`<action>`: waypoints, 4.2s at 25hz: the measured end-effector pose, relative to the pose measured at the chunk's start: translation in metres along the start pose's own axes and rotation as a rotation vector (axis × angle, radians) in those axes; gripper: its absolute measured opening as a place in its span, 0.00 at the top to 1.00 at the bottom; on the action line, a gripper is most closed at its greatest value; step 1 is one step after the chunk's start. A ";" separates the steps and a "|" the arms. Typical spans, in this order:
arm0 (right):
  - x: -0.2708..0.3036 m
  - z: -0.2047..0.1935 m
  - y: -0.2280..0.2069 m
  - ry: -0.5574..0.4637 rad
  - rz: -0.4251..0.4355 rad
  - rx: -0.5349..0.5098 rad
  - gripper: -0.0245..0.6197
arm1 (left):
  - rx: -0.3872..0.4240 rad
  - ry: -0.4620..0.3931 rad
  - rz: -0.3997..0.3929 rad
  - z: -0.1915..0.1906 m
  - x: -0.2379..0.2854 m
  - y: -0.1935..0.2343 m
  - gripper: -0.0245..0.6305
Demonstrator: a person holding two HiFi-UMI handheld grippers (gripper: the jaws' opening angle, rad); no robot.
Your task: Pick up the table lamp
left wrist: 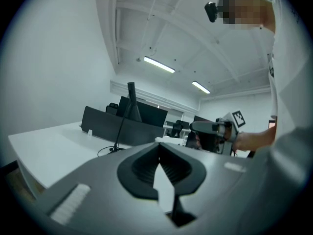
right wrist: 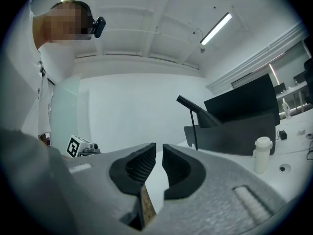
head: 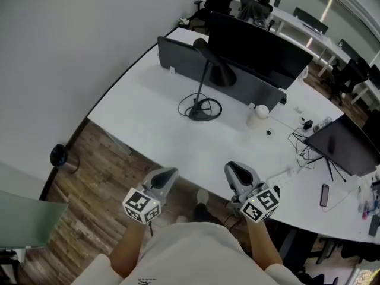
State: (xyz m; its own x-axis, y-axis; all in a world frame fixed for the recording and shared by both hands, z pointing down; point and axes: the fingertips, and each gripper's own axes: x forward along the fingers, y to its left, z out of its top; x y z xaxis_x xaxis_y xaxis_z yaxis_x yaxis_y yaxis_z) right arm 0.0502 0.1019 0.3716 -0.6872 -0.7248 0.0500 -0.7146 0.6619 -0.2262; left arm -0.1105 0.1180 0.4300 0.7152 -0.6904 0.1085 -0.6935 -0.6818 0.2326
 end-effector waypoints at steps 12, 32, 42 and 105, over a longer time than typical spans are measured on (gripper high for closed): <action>0.035 0.008 -0.062 0.003 0.035 0.005 0.90 | 0.007 0.017 -0.002 0.016 0.067 0.026 0.97; 0.069 0.000 -0.160 0.059 0.075 0.029 0.90 | 0.005 0.073 0.029 0.021 0.180 0.054 0.97; 0.091 -0.019 -0.191 0.089 0.131 0.023 0.90 | 0.006 0.101 0.079 0.012 0.224 0.069 0.97; 0.269 -0.067 -0.219 0.086 0.108 -0.078 0.90 | 0.050 0.091 0.243 -0.059 0.309 0.237 0.81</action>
State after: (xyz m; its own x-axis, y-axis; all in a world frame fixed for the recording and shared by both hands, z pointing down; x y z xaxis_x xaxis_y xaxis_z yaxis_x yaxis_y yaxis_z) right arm 0.0131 -0.2249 0.4997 -0.7667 -0.6320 0.1132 -0.6419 0.7502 -0.1589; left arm -0.0487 -0.2422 0.5754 0.5304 -0.8124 0.2421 -0.8477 -0.5112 0.1418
